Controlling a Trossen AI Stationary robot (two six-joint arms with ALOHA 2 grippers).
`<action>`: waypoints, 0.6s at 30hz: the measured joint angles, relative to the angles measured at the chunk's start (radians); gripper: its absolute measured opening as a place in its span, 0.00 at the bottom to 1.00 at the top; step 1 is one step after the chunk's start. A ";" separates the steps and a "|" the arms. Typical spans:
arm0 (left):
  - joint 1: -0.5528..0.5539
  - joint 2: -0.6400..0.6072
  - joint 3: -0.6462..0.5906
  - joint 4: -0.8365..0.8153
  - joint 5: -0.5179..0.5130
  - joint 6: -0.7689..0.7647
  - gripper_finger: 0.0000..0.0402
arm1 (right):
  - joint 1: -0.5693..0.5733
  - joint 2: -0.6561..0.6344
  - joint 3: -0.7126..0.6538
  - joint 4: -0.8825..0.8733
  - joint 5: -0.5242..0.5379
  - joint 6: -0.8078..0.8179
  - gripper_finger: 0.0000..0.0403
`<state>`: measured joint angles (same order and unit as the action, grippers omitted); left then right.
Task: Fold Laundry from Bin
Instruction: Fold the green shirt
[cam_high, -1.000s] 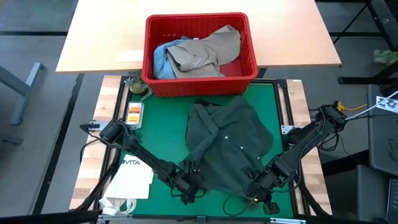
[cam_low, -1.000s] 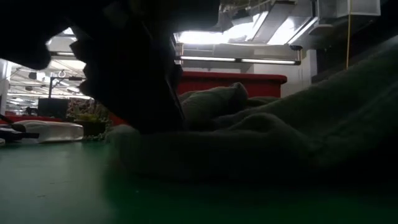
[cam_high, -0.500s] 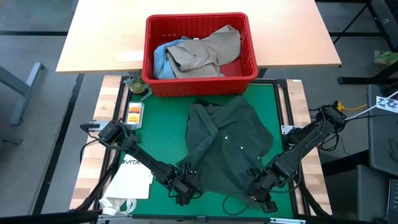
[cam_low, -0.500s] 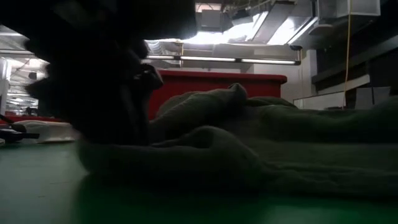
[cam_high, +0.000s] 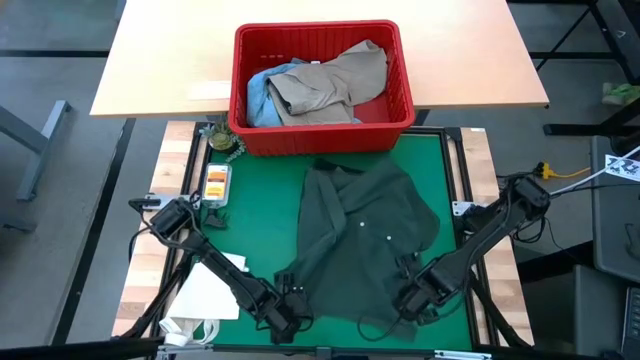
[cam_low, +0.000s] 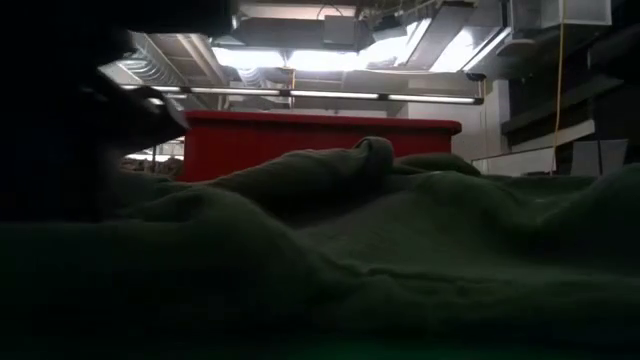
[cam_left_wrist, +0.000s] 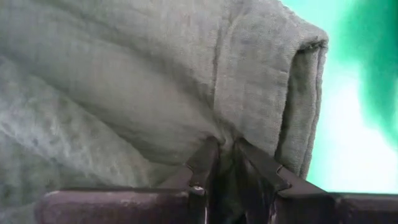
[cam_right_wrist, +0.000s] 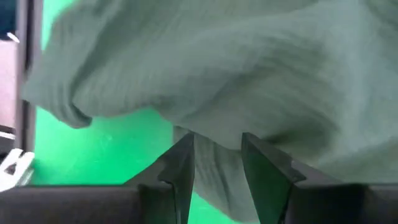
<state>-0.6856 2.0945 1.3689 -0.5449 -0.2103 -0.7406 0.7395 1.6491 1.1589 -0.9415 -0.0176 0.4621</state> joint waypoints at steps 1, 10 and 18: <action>-0.006 0.000 0.000 0.000 0.005 -0.016 0.13 | 0.000 0.012 -0.011 0.009 -0.001 -0.008 0.33; -0.069 0.000 -0.001 -0.001 0.026 -0.146 0.13 | 0.000 0.096 -0.164 0.001 -0.012 -0.026 0.33; -0.119 -0.001 -0.002 0.013 0.052 -0.256 0.13 | -0.023 0.094 -0.262 -0.060 0.041 -0.087 0.33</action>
<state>-0.8044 2.0933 1.3667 -0.5321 -0.1582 -0.9967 0.7161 1.7430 0.8967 -1.0010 0.0231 0.3748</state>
